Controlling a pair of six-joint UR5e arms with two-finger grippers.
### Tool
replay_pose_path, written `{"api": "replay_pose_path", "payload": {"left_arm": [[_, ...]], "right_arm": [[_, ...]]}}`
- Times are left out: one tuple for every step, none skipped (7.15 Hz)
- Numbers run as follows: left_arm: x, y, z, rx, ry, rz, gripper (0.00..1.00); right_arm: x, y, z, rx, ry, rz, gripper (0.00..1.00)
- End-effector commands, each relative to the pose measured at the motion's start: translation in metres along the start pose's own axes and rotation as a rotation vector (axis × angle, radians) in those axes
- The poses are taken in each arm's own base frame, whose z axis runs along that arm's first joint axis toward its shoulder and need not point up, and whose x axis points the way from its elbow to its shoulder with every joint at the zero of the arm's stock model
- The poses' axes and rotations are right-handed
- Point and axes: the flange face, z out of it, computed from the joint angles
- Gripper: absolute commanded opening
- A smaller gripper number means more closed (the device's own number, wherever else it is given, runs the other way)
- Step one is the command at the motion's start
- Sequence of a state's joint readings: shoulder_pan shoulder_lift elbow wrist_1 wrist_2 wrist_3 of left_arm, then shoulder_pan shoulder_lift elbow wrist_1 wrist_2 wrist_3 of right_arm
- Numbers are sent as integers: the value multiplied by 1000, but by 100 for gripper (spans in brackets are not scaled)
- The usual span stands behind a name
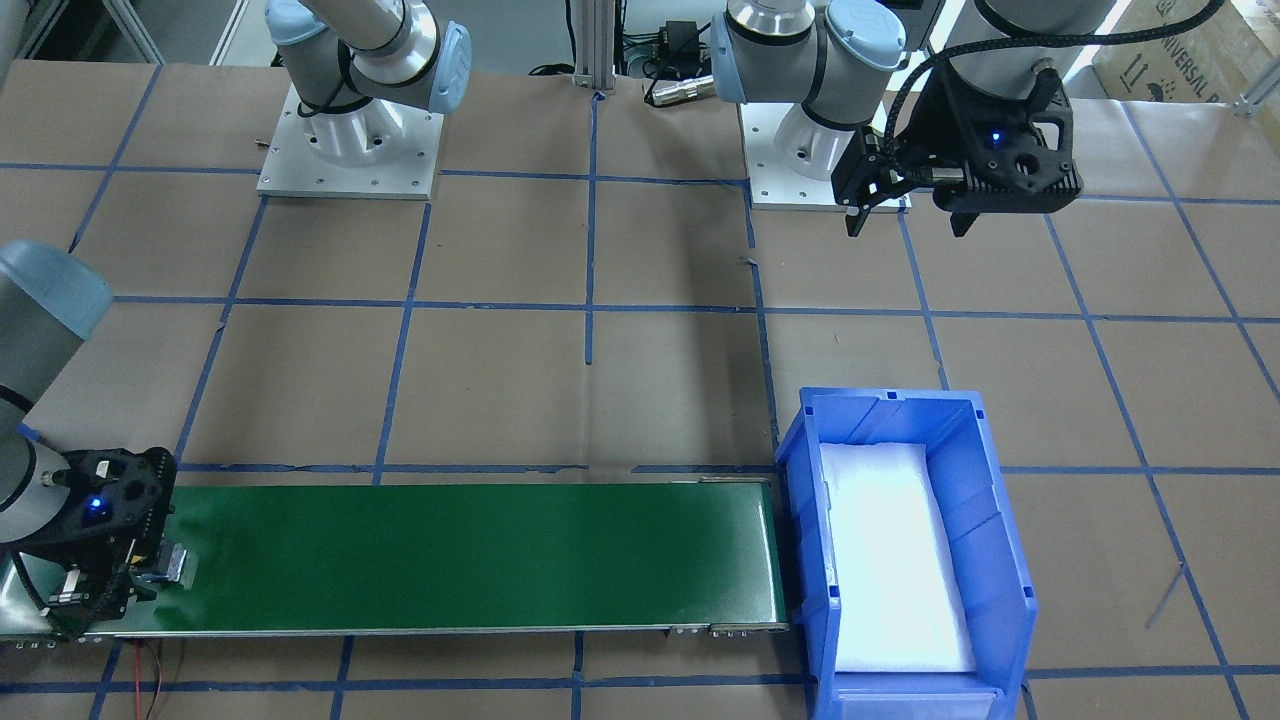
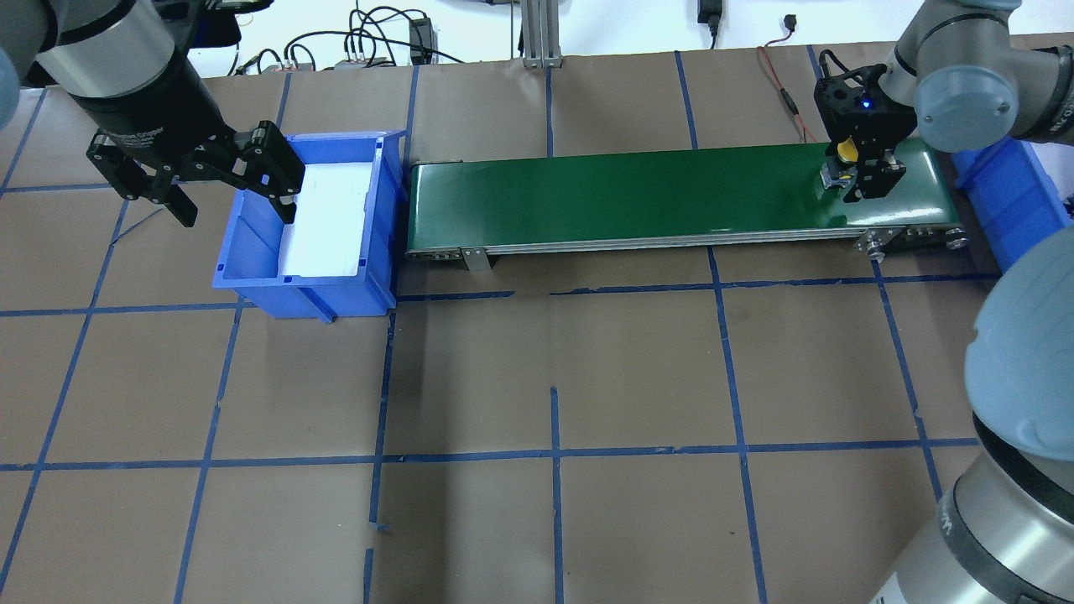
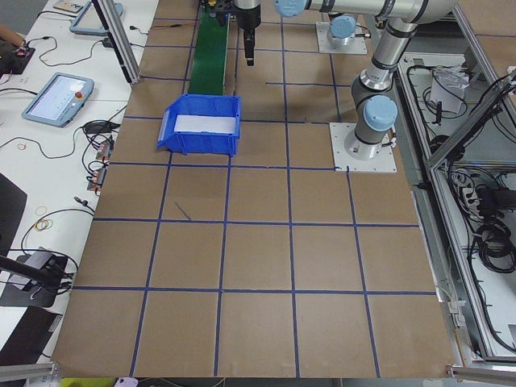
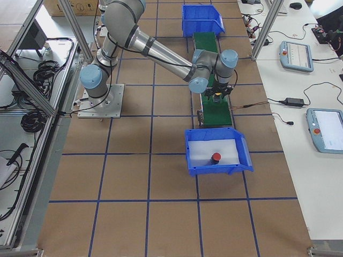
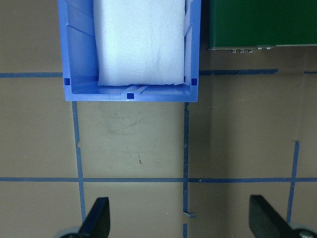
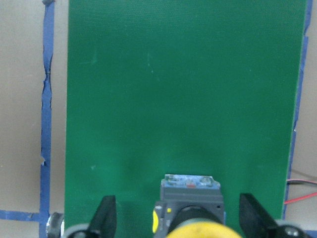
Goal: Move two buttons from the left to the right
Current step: 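Lift the yellow button with the right gripper and carry it to the far bin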
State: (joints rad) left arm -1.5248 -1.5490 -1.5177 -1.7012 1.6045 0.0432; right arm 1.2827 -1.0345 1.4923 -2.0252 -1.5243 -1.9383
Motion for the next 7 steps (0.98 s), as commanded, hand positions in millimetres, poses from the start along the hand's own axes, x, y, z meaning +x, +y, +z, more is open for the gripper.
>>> {"api": "replay_pose_path", "payload": {"left_arm": [[-1, 0, 0, 0, 0, 0, 100], [-1, 0, -1, 2, 0, 0, 100], [-1, 0, -1, 2, 0, 0, 100], [-1, 0, -1, 2, 0, 1, 100], [-1, 0, 0, 0, 2, 1, 100], [-1, 0, 1, -1, 0, 1, 100], [-1, 0, 0, 0, 2, 1, 100]], "right_arm": [[3, 2, -4, -9, 8, 1, 18], [3, 4, -12, -35, 13, 2, 8], [9, 6, -37, -63, 43, 4, 8], [7, 19, -80, -65, 41, 7, 8], [-7, 86, -109, -74, 52, 43, 8], [-30, 162, -119, -76, 70, 65, 8], [-48, 211, -121, -72, 91, 50, 8]]}}
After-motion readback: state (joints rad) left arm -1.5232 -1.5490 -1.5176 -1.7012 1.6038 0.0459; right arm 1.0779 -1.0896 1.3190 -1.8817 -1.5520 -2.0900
